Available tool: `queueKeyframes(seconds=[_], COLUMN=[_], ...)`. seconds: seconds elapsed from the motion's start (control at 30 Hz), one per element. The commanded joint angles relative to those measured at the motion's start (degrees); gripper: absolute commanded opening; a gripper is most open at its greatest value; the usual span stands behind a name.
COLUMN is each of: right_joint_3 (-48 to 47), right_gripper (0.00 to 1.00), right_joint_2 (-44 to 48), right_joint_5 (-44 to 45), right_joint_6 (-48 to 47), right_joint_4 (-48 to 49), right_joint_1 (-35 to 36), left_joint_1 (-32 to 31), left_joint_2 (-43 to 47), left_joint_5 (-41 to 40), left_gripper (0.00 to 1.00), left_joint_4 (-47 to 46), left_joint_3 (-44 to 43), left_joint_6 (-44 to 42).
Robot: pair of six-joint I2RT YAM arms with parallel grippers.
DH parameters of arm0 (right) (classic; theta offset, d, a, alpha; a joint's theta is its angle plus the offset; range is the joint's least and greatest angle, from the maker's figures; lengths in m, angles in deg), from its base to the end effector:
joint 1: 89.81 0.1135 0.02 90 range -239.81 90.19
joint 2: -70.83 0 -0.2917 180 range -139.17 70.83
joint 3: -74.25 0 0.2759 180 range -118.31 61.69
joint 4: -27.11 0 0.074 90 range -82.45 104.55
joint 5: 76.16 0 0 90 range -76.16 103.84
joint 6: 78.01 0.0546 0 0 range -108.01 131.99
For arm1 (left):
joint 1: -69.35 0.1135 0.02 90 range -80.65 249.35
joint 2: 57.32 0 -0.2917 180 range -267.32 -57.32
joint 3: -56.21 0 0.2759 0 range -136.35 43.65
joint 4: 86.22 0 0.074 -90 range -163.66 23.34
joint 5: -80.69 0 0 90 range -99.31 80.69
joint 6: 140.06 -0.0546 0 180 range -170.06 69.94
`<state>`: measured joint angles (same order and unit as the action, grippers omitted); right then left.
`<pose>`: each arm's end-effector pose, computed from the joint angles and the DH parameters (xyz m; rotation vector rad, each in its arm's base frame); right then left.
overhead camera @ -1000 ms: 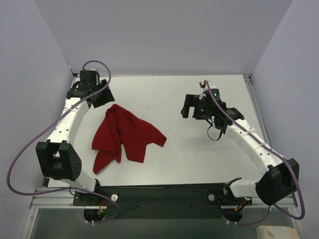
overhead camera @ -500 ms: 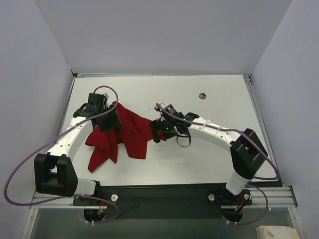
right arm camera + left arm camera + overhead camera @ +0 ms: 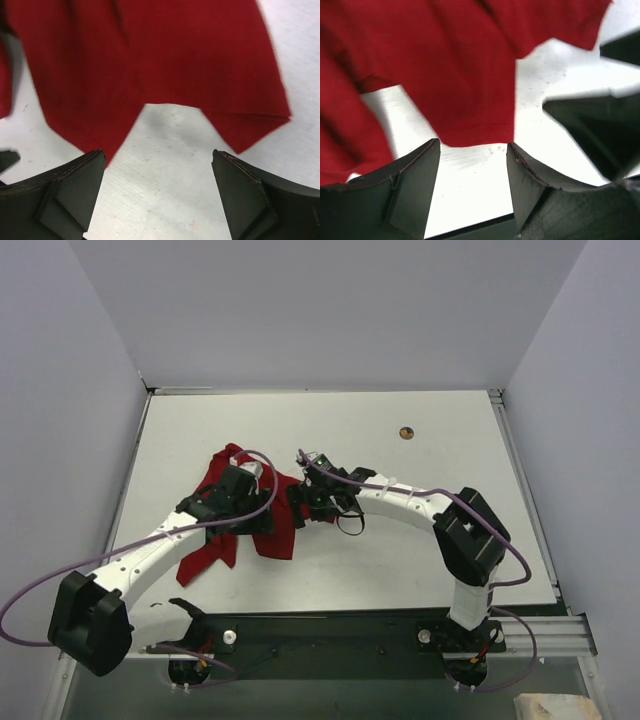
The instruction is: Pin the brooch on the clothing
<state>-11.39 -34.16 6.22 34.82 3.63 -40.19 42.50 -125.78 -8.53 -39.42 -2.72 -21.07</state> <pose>0.2858 0.3473 0.2168 -0.6354 2.3614 0.7620 0.2283 -0.1164 0.2321 -0.0432 2.6018 -0.3843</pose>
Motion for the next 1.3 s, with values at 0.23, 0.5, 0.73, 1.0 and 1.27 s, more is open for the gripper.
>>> queueKeyframes(seconds=[0.23,0.5,0.73,1.0,1.27], right_joint_3=[10.8,14.2,14.7,14.8,15.0], right_gripper=[0.93,0.93,0.93,0.93,0.93], right_joint_2=[12.4,16.1,17.3,19.4,21.7], right_joint_5=[-0.2,-0.4,-1.2,-2.6,-4.9], right_joint_6=[7.1,7.6,7.3,7.0,6.5], right_joint_4=[1.3,1.1,1.1,1.0,0.8], right_joint_1=[-13.8,-18.8,-20.7,-20.6,-20.5], left_joint_1=[-19.5,-27.0,-27.0,-23.4,-19.9], left_joint_2=[-14.4,-28.5,-28.0,-17.3,-5.6], left_joint_5=[-20.1,-25.0,-24.2,-32.1,-33.7], left_gripper=[0.65,0.59,0.03,0.0,0.0], left_joint_4=[-4.9,-0.5,-0.5,10.4,15.5], left_joint_3=[-6.8,-10.9,-7.8,-16.4,-30.3], left_joint_6=[1.8,4.0,5.4,3.3,-6.3])
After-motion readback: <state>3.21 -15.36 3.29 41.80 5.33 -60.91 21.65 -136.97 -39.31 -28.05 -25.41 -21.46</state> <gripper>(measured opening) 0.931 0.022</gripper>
